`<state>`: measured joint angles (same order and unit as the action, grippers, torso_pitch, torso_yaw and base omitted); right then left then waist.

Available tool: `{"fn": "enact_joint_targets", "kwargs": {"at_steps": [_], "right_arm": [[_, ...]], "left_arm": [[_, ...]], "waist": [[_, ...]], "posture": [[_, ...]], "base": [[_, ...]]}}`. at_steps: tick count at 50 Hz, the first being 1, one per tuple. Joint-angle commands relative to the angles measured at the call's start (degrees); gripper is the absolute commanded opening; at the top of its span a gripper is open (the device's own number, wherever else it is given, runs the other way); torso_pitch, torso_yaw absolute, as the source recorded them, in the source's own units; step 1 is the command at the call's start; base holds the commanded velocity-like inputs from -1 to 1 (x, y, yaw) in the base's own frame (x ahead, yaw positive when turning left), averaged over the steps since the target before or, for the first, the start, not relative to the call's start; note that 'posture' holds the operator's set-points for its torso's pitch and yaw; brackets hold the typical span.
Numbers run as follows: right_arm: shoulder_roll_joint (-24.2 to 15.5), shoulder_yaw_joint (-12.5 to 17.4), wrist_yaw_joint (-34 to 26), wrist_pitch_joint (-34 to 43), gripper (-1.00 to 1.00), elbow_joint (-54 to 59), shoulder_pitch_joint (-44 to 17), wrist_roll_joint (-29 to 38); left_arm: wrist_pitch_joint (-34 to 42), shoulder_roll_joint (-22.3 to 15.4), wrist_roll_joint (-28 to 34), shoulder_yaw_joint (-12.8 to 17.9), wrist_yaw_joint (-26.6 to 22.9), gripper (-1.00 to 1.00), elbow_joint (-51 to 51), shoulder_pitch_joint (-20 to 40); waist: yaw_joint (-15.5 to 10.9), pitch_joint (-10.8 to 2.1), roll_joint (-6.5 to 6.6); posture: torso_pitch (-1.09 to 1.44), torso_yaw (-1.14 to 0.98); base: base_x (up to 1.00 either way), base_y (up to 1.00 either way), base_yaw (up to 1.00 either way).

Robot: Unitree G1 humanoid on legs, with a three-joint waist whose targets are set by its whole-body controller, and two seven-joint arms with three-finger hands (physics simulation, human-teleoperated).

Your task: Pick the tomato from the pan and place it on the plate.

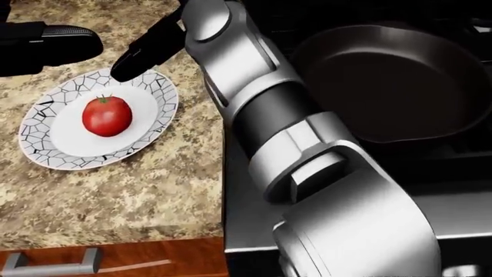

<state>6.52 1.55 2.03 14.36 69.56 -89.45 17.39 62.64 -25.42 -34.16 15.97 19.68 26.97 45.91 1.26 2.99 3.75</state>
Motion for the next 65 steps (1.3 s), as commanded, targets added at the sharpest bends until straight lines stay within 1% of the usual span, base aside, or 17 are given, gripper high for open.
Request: {"fn": "enact_joint_targets", "kwargs": {"at_steps": [1, 6, 7, 9, 13, 14, 16, 23, 28, 37, 45, 48, 52, 53, 55, 60, 65], "right_arm": [[-0.6, 0.0, 0.2, -1.0, 1.00, -2.6, -2.6, -1.0], [-1.8, 0.1, 0.3, 0.5, 1.00, -4.3, -2.5, -2.7], [-2.0, 0.7, -0.1, 1.3, 1.00, -5.3, -2.5, -3.9], [-2.7, 0.4, -0.2, 2.3, 1.00, -7.1, -2.4, -4.6], [-4.0, 0.1, -0.3, 4.8, 1.00, -12.4, -0.9, -6.3], [-4.3, 0.4, -0.3, 5.9, 1.00, -14.0, -0.4, -7.1], [-4.7, 0.0, -0.1, 7.1, 1.00, -16.5, 0.5, -7.6], [-6.2, -0.9, 0.3, 13.3, 1.00, -27.4, 5.0, -8.2], [-7.7, -0.9, 0.3, 19.0, 1.00, -39.1, 10.9, -8.3], [-10.5, -0.8, -0.4, 27.6, 1.00, -54.6, 16.3, -7.5], [-13.4, -0.1, -2.9, 35.8, 1.00, -68.1, 20.8, -5.8], [-14.4, 0.6, -3.7, 38.8, 1.00, -72.5, 21.5, -5.4], [-16.4, 0.1, -5.8, 44.1, 1.00, -81.9, 24.6, -3.9], [-16.6, 0.4, -6.2, 45.6, 1.00, -84.3, 25.3, -3.5], [-17.1, 0.6, -7.1, 48.1, 1.00, -87.7, 25.7, -2.9], [-20.2, 1.1, -10.6, 55.9, 1.00, -96.0, 24.9, -1.5], [-21.9, 1.7, -12.5, 59.2, 1.00, -101.9, 27.2, -0.3]], "left_arm": [[-1.8, -0.7, 0.4, 0.8, -0.2, 1.00, 1.1, 1.5], [-2.3, -0.7, 1.0, 0.7, -0.6, 1.00, 0.7, 1.5], [-2.1, -0.6, 1.0, 0.6, -0.6, 1.00, 0.9, 1.5], [-2.0, -0.4, 1.1, 0.3, -0.6, 1.00, 1.1, 1.7], [-2.1, -0.1, 1.6, 0.1, -1.0, 1.00, 1.3, 1.5], [-2.1, -0.1, 1.7, 0.0, -1.2, 1.00, 1.1, 1.7], [-2.2, 0.1, 2.0, -0.2, -1.3, 1.00, 1.1, 1.7], [-2.3, 0.3, 2.6, 0.1, -1.6, 1.00, 0.8, 2.0], [-2.6, 0.7, 3.1, -0.2, -1.9, 1.00, 0.8, 1.9], [-2.4, 1.0, 3.6, -0.2, -1.9, 1.00, 1.3, 2.0], [-3.2, 1.5, 5.2, -1.0, -2.3, 1.00, 1.3, 2.0], [-3.2, 1.6, 5.8, -1.1, -2.5, 1.00, 1.3, 2.0], [-3.7, 1.9, 7.5, -2.0, -3.4, 1.00, 1.4, 1.5], [-3.5, 2.0, 7.8, -1.9, -3.6, 1.00, 1.6, 1.6], [-3.6, 2.2, 8.4, -1.9, -4.0, 1.00, 1.5, 1.5], [-2.8, 2.6, 9.0, -1.6, -4.6, 1.00, 1.9, 2.0], [-1.7, 2.8, 9.2, -1.5, -4.4, 1.00, 3.0, 2.4]], "waist": [[0.0, -1.68, 0.33], [-0.1, -1.61, 0.32], [-0.1, -1.60, 0.28], [-0.1, -1.58, 0.19], [-0.2, -1.48, -0.04], [-0.3, -1.46, -0.09], [-0.3, -1.45, -0.21], [-0.5, -1.41, -0.53], [-0.7, -1.42, -0.93], [-0.9, -1.39, -1.41], [-1.1, -1.36, -1.86], [-1.1, -1.35, -2.00], [-1.3, -1.24, -2.23], [-1.3, -1.20, -2.29], [-1.4, -1.19, -2.36], [-1.4, -1.08, -2.48], [-1.4, -0.86, -2.66]], "posture": [[0.00, 0.00], [0.00, 0.00], [0.00, 0.00], [0.00, 0.00], [0.00, 0.00], [0.00, 0.00], [0.00, 0.00], [0.00, 0.00], [0.00, 0.00], [0.00, 0.00], [0.00, 0.00], [0.00, 0.00], [0.00, 0.00], [0.00, 0.00], [0.00, 0.00], [0.00, 0.00], [0.00, 0.00]], "base": [[0.00, 0.00, 0.00], [0.00, 0.00, 0.00], [0.00, 0.00, 0.00], [0.00, 0.00, 0.00], [0.00, 0.00, 0.00], [0.00, 0.00, 0.00], [0.00, 0.00, 0.00], [0.00, 0.00, 0.00], [0.00, 0.00, 0.00], [0.00, 0.00, 0.00], [0.00, 0.00, 0.00], [0.00, 0.00, 0.00], [0.00, 0.00, 0.00], [0.00, 0.00, 0.00], [0.00, 0.00, 0.00], [0.00, 0.00, 0.00], [0.00, 0.00, 0.00]]}}
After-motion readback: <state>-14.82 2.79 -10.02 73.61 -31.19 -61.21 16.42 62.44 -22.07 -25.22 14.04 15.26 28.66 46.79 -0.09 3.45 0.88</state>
